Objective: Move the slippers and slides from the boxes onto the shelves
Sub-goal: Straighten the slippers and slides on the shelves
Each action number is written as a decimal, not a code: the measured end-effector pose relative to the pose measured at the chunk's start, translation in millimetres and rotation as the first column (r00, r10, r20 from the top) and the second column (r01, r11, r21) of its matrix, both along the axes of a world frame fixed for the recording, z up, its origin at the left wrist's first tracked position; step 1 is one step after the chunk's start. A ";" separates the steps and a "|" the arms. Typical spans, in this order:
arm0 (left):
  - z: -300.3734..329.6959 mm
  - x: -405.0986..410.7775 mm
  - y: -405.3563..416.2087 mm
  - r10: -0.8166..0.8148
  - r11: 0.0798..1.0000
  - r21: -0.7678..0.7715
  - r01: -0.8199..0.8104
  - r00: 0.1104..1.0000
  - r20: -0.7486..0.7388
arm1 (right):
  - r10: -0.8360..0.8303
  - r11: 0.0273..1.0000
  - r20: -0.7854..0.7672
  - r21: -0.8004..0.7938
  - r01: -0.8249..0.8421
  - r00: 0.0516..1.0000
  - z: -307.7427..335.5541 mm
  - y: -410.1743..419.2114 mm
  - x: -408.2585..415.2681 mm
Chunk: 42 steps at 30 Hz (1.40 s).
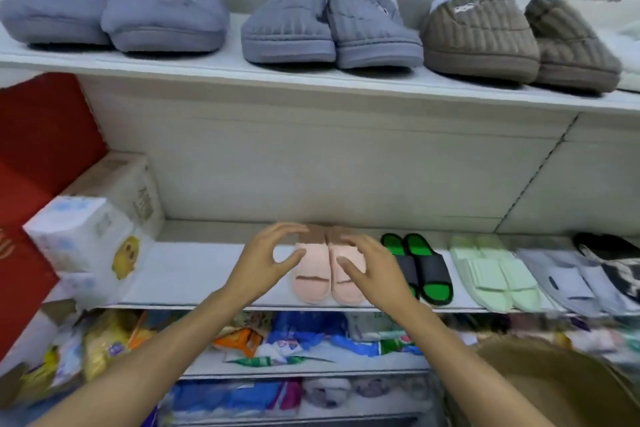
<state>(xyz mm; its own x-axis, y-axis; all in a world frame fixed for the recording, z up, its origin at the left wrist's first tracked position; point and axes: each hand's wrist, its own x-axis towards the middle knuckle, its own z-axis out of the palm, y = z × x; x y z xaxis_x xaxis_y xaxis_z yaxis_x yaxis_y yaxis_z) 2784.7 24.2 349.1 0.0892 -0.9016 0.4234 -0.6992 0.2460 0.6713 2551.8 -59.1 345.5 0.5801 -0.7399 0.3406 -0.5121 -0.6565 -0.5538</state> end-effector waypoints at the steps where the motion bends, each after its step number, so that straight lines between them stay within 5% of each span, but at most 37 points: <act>1: -13.0 -4.8 -6.2 0.004 0.999 0.053 -0.005 1.000 0.024 | -0.019 0.999 -0.039 0.038 0.020 0.999 -13.1 -5.5 -7.4; 12: -136.1 -27.6 -56.6 0.144 0.851 0.498 -0.169 0.986 0.089 | -0.044 0.945 -0.271 0.301 0.128 0.962 -113.9 -66.3 -25.4; 19: -157.3 -43.0 -63.8 0.217 0.839 0.495 -0.227 0.973 0.080 | 0.059 0.928 -0.347 0.365 0.077 0.936 -152.8 -85.8 -26.5; 25: -163.0 -45.5 -67.8 0.258 0.855 0.451 -0.257 0.964 0.059 | -0.025 0.920 -0.294 0.368 0.137 0.955 -167.8 -83.9 -20.2; 42: -154.9 -39.1 -87.9 0.282 0.806 0.515 -0.294 0.954 0.104 | 0.011 0.918 -0.354 0.374 0.131 0.935 -151.2 -106.1 -12.1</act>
